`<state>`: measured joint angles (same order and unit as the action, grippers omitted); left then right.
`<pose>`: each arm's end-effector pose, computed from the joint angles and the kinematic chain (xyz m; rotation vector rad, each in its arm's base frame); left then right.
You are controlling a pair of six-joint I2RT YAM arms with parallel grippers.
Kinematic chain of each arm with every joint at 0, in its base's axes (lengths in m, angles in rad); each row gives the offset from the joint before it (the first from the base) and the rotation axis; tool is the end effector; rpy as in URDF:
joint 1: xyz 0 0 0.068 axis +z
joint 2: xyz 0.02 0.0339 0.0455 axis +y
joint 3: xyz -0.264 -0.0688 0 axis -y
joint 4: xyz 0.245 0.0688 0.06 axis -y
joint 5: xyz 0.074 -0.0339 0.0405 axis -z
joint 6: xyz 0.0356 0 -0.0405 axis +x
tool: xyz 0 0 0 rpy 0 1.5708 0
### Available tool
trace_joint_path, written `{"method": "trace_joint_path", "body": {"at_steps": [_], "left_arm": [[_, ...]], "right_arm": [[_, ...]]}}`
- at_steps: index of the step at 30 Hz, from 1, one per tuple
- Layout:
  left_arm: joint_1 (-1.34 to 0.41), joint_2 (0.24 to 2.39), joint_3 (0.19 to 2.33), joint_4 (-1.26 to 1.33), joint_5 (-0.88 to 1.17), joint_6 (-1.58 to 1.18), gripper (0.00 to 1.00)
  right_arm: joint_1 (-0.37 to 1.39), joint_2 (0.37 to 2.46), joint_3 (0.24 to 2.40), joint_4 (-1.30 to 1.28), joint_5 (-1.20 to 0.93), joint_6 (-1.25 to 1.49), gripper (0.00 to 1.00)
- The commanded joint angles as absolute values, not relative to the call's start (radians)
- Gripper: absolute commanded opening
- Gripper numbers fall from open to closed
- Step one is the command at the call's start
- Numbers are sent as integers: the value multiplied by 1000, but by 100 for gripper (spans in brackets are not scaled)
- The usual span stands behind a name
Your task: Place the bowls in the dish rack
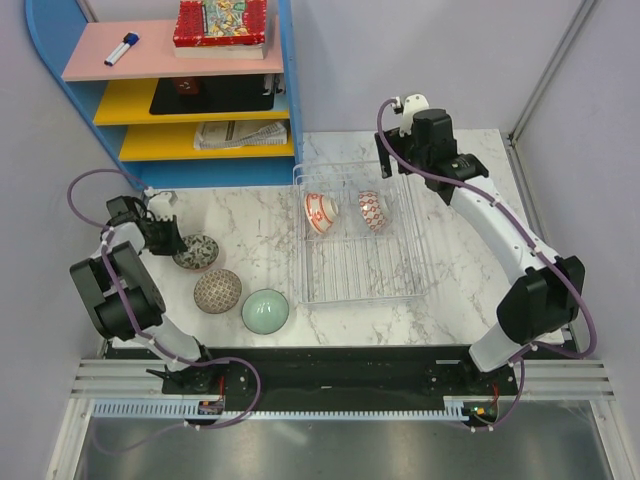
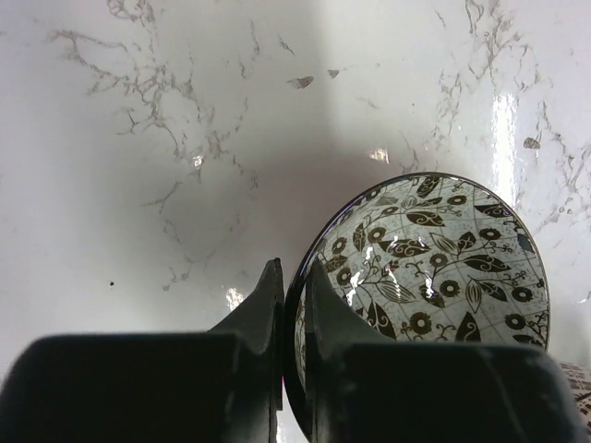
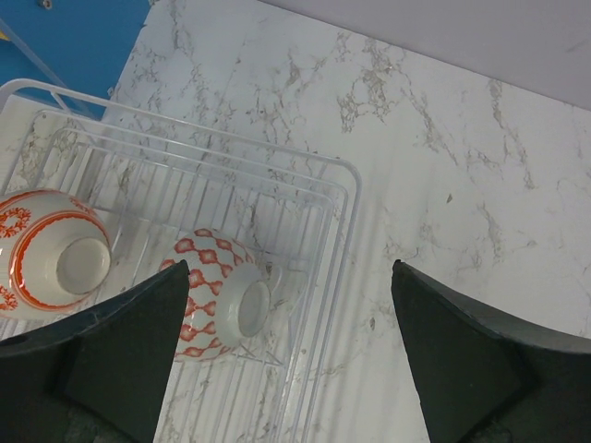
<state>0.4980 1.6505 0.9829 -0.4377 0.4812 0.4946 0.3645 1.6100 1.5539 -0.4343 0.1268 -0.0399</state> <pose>0.2872 0.1374 0.1778 0.1411 2.4996 -0.2571 0.3517 0.1294 0.3720 -0.3362 2.0300 0.0704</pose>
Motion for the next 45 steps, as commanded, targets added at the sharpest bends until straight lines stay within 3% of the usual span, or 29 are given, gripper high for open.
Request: {"method": "trace_joint_path", "body": {"at_steps": [1,7,20,27,36,45], "left_arm": [[500,1709,1006,-406,393,491,2],[502,1657,1084,-419,442,436,2],[433,1470,1278,-476,768,308,2],[189,1451,1316,-437,929,196,2],[-154,1548,1411,-367,922,100,2],[-304,1551,1457,-351,934,84,2]], "right_arm": [[364,1555,1536,-419,57,-5,98],[364,1543,1529,-416,-85,70,98],[364,1558,1551,-388,-479,247,98],[371,1618,1528,-191,-831,526,98],[425,1647,1359,86,-890,695,98],[431,1658,1267,130,-930,722,98]]}}
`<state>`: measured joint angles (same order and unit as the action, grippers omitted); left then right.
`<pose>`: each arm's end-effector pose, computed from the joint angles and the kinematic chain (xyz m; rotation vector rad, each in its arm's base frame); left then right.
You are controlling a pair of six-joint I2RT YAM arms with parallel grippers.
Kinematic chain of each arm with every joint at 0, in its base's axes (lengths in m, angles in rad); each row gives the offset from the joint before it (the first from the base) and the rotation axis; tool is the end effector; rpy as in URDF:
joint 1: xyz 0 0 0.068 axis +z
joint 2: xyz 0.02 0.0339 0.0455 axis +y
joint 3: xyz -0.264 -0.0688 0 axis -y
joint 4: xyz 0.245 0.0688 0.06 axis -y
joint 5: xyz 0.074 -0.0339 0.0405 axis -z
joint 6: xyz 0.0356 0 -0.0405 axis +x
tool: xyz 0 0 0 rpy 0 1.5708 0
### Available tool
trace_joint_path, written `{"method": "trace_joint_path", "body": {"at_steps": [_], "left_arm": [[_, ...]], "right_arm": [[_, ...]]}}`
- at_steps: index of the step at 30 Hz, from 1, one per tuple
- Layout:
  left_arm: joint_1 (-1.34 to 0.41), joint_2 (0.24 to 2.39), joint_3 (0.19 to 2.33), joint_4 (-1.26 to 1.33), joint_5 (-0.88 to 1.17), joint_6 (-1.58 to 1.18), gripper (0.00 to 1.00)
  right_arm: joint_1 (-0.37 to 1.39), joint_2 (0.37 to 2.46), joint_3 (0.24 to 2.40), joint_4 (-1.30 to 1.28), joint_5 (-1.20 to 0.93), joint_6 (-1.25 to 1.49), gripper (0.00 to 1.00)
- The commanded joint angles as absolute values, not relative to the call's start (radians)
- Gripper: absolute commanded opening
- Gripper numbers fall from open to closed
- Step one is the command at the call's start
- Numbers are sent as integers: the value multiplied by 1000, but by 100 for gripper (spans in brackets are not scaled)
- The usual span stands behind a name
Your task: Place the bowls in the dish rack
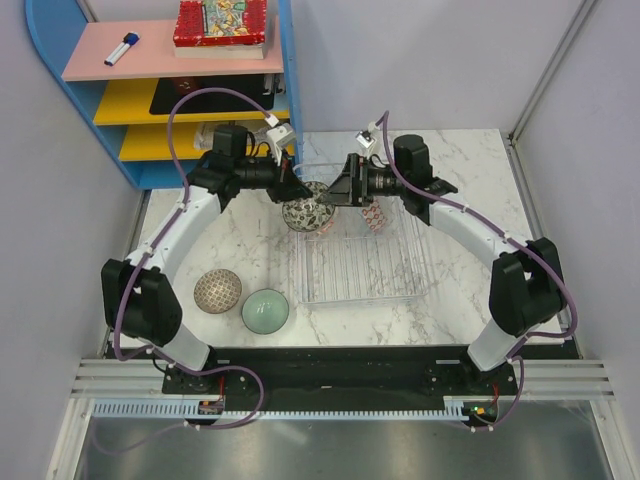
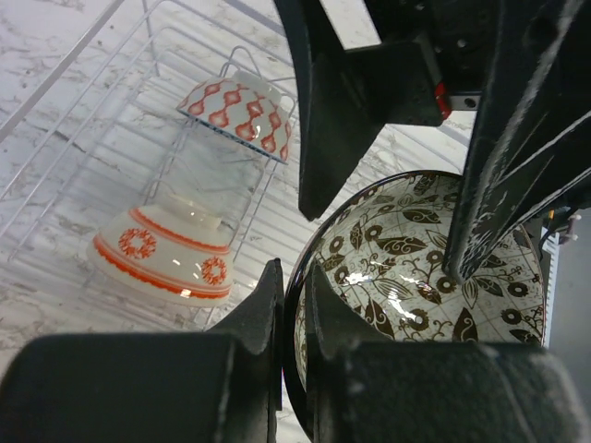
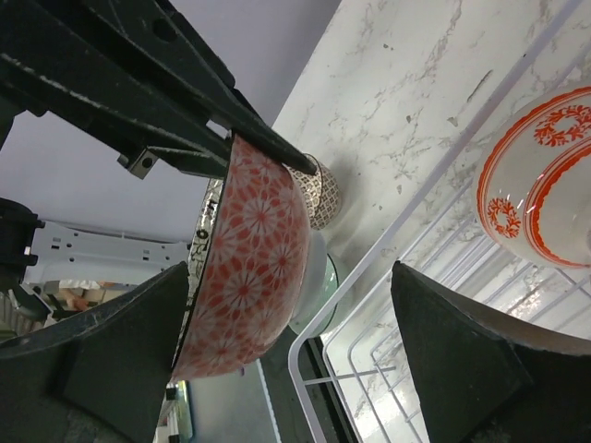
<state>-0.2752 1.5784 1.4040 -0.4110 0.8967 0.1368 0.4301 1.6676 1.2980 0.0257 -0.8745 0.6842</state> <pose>0.3330 -0.1229 0.3409 0.9191 1.8610 -1.0390 0.3402 0.1861 0.3111 -0.4009 2.0744 1.5433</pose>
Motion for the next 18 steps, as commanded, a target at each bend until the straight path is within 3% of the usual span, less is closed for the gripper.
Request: {"method": "trace_joint_path", "body": {"at_steps": [1,10,18], "left_arm": [[-308,1543,1451,-335,910,80,2],[-330,1468,1349,-201,777,52,2],[-330,1431,1307,-153,741,45,2]], "right_arm": [[431,1654,1259,135,-933,726,98],[430,1638,1167,351,-1011,928,98],[431,1643,1129,529,-1040,1064,91]]}}
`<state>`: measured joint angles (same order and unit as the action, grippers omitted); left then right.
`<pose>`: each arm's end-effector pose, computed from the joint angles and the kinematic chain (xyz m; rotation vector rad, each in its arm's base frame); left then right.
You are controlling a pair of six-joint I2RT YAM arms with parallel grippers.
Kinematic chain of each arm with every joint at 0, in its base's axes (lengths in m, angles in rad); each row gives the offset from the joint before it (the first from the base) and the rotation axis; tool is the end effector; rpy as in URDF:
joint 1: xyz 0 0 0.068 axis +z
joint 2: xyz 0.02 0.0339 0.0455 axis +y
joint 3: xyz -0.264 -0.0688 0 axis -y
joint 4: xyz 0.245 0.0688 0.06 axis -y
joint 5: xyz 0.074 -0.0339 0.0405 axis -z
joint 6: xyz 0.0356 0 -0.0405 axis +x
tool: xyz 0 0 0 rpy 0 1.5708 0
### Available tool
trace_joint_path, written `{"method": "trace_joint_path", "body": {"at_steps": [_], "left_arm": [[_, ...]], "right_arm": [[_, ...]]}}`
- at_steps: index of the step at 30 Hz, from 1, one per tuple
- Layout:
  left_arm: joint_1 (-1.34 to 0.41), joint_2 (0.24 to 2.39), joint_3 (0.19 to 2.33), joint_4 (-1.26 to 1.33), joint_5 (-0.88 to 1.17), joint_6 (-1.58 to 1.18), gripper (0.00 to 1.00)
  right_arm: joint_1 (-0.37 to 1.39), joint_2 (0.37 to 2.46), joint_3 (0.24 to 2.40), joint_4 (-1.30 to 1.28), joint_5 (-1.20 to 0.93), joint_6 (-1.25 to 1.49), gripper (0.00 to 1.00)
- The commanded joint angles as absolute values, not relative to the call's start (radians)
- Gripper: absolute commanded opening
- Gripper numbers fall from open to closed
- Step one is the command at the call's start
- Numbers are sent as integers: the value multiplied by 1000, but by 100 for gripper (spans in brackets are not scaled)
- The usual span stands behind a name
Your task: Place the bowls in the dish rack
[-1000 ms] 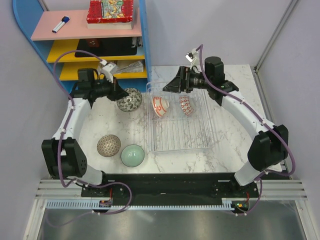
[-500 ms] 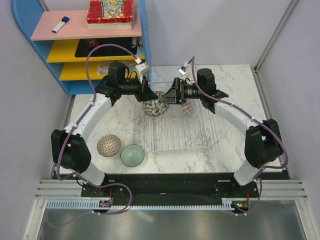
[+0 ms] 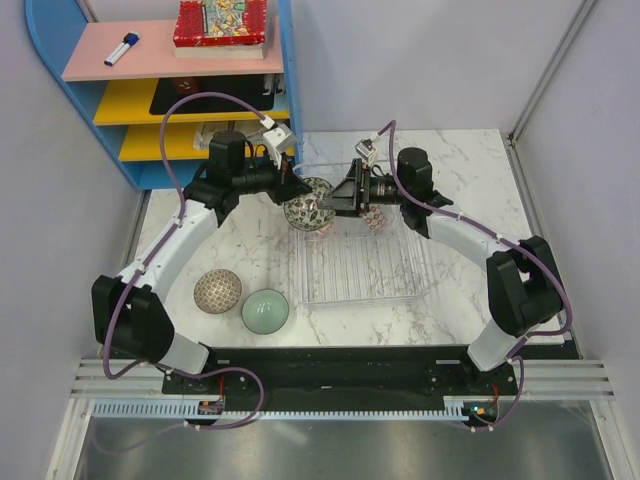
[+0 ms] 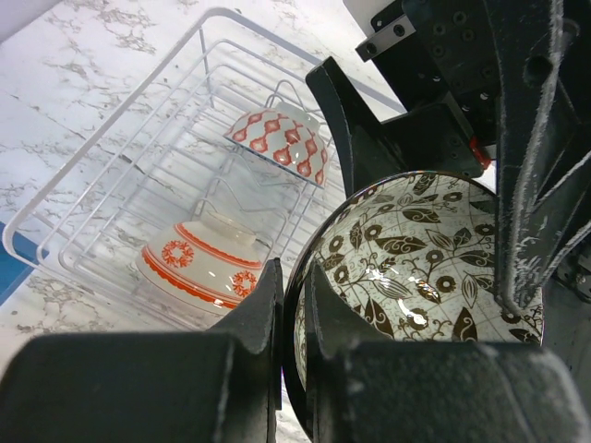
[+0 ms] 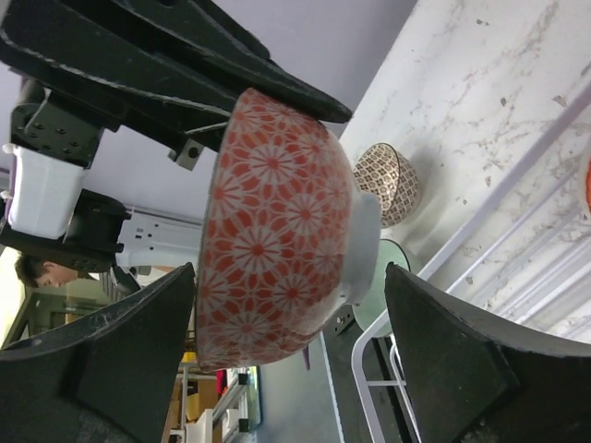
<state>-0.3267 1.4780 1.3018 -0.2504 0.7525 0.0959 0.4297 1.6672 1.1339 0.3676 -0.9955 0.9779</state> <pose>0.3126 -0.1316 0.3511 0.8806 1.7756 -0.8962 0.3321 0.1850 0.2880 -0.3233 2.0412 1.8065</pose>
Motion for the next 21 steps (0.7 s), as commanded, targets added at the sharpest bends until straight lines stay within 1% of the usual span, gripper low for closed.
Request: {"method": "trace_joint_path", "body": {"at_steps": [1,4,8,11,14,15,17,18,20,21], "left_arm": [[-330,1433,1305,-152,744,44,2],[-331,1434,1308,-147,745,41,2],[-331,1434,1298,-132,739,31,2],[-331,1434,1299,-129,742,29,2],[-331,1436,1298,-126,742,25,2],[-331,1436,1298,-127,745,22,2],[-333,1437,1299,-127,750,23,2],[-331,1439,1299,-127,758,20,2],[-333,1443,1301,-127,764,21,2],[-333,1445,1302,-129,773,18,2]], "right_arm": [[431,1641,1127,541,-1042,1071,89],[431,1637,1117,598,-1046,1107,83],[431,1635,1117,611,-1048,1115,77],[431,1632,1103,644,-1048,1129,68],[433,1637,1094,678,-1048,1152,56],[431,1640,1094,684,-1046,1155,47],[431,1641,1095,695,-1045,1161,39],[430,1643,1095,699,-1043,1164,32],[431,1643,1097,704,-1035,1167,21],[431,1644,1098,704,-1032,1167,8]]}}
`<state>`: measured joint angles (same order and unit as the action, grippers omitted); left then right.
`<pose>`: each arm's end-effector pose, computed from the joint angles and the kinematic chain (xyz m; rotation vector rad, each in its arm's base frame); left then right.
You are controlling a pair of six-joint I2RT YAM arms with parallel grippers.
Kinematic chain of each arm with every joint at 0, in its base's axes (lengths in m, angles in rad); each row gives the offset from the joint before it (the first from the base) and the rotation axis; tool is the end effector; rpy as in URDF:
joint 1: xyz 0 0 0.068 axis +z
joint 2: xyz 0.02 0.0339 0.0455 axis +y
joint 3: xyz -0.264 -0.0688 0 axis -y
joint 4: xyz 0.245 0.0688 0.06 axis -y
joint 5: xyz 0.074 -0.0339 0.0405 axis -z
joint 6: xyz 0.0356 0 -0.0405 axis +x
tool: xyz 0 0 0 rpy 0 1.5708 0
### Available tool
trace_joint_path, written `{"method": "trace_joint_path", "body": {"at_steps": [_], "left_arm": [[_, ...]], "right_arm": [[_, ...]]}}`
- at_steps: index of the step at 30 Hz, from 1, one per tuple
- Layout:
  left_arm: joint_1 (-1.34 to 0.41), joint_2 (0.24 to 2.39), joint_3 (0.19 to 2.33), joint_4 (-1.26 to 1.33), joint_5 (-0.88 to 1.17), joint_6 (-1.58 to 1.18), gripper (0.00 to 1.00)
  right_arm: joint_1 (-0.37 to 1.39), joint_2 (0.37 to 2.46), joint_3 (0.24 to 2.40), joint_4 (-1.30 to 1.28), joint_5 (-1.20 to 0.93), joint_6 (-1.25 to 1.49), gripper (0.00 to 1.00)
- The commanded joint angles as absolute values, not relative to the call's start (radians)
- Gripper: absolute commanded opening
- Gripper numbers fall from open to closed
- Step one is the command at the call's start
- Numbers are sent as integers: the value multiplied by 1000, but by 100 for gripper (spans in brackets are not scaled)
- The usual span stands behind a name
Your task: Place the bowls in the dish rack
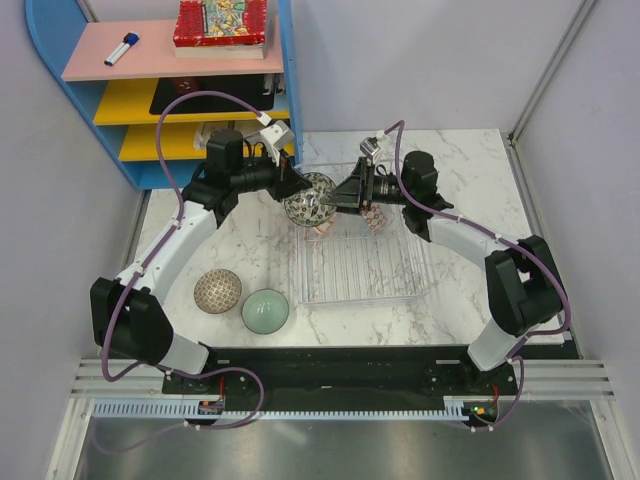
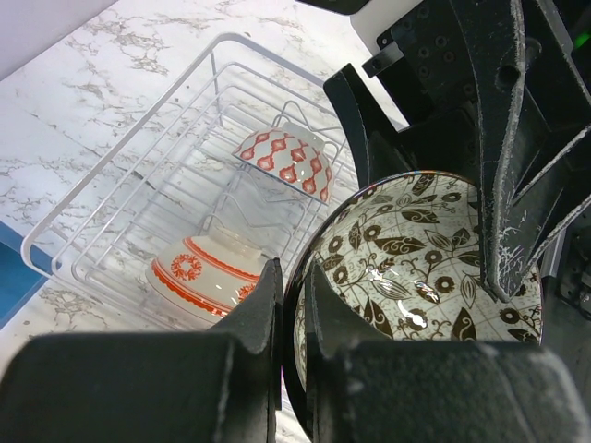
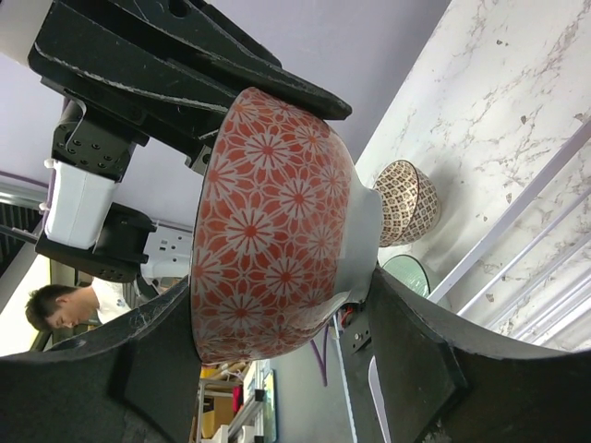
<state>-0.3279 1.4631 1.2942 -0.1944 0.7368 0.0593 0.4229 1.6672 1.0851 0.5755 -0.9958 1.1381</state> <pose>0.3114 -0.1312 0.3583 0.8480 1.7387 -0.8877 0.3310 0.1817 0.2911 -0.2713 1.9598 1.8893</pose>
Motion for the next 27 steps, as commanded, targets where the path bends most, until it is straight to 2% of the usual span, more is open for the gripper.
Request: {"method": "trace_joint_path", "body": {"at_steps": [1,3,4,6,7,9,10,14,17,27], "left_arm": [[-333,1448,1304,-130,773,17,10],[-333,1453,1305,-132,776,15,27],[-331,1456,1305,-133,775,18,42],[-330,1459,1305,-135,773,28,51],[-331,1459,1307,-144,770,32,64],[-322,1463,1310,-147,759,32,74],[-308,1465,1310,-149,761,32,83],[-238,1459,1316,-152,801,15,96],[-155,1444,1307,-161,836,9,100],[155,1330,1148,-262,916,54,100]], "right_arm": [[431,1644,1098,703,-1026,1164,2],[431,1640,1104,671,-1022,1140,0],[431,1640,1106,652,-1019,1126,0],[431,1629,1109,594,-1002,1077,0],[431,1625,1111,566,-996,1053,0],[431,1614,1115,494,-973,988,0],[430,1609,1120,464,-965,968,0],[419,1591,1143,312,-933,864,0],[402,1572,1198,105,-870,700,0],[390,1444,1293,-357,-549,257,0]]}}
